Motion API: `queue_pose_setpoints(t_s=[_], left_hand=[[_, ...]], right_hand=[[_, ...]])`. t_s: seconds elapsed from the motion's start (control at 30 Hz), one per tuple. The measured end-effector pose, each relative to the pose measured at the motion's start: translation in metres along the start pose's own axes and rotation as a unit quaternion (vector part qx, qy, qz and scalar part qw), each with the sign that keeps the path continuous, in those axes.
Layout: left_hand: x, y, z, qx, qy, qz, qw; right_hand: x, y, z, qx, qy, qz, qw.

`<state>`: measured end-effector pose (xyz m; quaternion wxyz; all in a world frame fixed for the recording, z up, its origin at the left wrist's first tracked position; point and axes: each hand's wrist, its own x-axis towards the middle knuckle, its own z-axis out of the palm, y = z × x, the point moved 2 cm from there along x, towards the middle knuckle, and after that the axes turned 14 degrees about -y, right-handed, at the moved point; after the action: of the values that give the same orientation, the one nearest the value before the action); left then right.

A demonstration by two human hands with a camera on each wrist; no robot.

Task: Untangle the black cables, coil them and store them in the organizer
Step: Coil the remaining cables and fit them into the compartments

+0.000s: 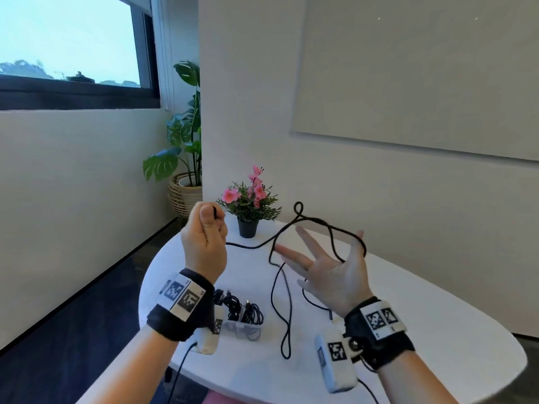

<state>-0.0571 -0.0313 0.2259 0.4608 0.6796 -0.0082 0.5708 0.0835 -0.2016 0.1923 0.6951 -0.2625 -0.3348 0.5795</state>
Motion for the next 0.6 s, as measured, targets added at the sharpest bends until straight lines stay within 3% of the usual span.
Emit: queue_pose_setpoints(t_s=[0.1, 0.2, 0.27, 0.37, 0.43, 0.53, 0.6], left_hand=[[-0.003, 0.000, 0.011, -0.008, -0.012, -0.016, 1.000], [-0.007, 0.006, 0.025, -0.037, -0.019, -0.030, 0.999], [-0.010, 0.016, 0.031, -0.061, -0.027, -0.023, 0.997], [-0.006, 0.028, 0.020, -0.027, -0.045, 0.049, 0.997], [0.003, 0.026, -0.003, 0.056, -0.040, 0.085, 0.994], [0.018, 0.002, -0.058, 0.185, 0.031, 0.077, 0.979], [0.026, -0.017, -0.105, 0.238, 0.090, 0.037, 0.966]], right_hand=[[0.016, 0.016, 0.014, 0.007, -0.015, -0.006, 1.000], [0.035, 0.021, 0.023, -0.044, 0.049, -0.078, 0.995], [0.047, 0.019, 0.023, -0.069, 0.067, -0.089, 0.991], [0.046, 0.017, 0.021, -0.075, 0.058, 0.013, 0.995], [0.035, 0.015, 0.017, -0.151, 0.059, 0.113, 0.980], [0.008, -0.008, 0.000, -0.306, 0.088, 0.205, 0.925], [-0.015, -0.040, -0.015, -0.362, 0.108, 0.191, 0.906]])
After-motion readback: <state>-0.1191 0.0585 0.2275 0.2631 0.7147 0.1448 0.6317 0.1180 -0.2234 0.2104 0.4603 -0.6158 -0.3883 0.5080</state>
